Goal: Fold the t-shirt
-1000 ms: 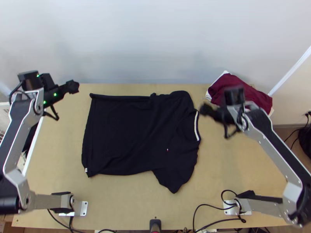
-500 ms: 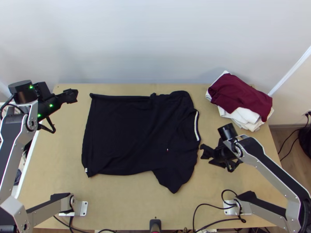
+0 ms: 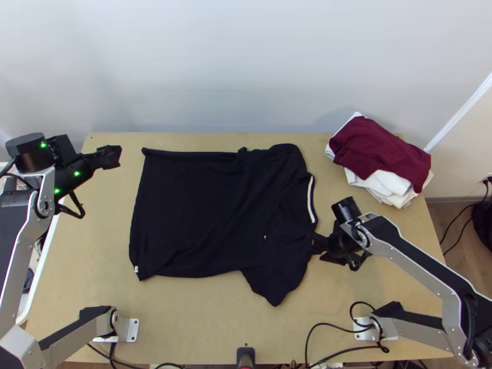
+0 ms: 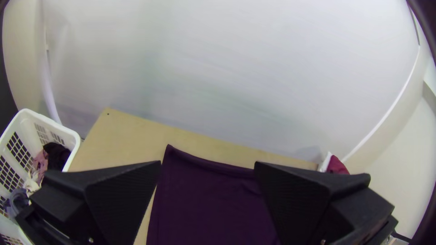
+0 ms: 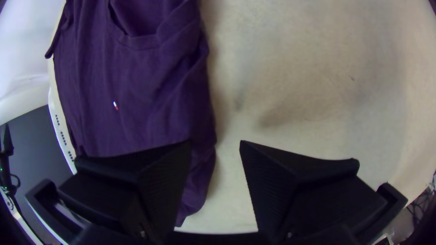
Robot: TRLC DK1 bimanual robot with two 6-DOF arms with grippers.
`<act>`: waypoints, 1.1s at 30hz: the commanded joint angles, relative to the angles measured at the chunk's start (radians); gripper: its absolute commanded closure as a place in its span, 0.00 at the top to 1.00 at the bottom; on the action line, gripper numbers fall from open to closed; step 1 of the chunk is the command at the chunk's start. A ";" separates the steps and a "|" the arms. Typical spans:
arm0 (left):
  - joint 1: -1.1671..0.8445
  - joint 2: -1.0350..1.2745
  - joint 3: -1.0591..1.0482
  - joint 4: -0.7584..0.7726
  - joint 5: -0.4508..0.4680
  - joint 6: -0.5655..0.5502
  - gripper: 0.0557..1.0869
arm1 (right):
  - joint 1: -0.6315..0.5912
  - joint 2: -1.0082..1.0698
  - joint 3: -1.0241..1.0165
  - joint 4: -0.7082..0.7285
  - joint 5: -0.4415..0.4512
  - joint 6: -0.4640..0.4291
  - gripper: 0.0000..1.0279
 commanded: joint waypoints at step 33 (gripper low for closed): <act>-0.035 -0.100 -0.264 -0.487 0.009 0.824 0.95 | 0.112 0.083 -0.060 0.122 0.025 -0.009 0.03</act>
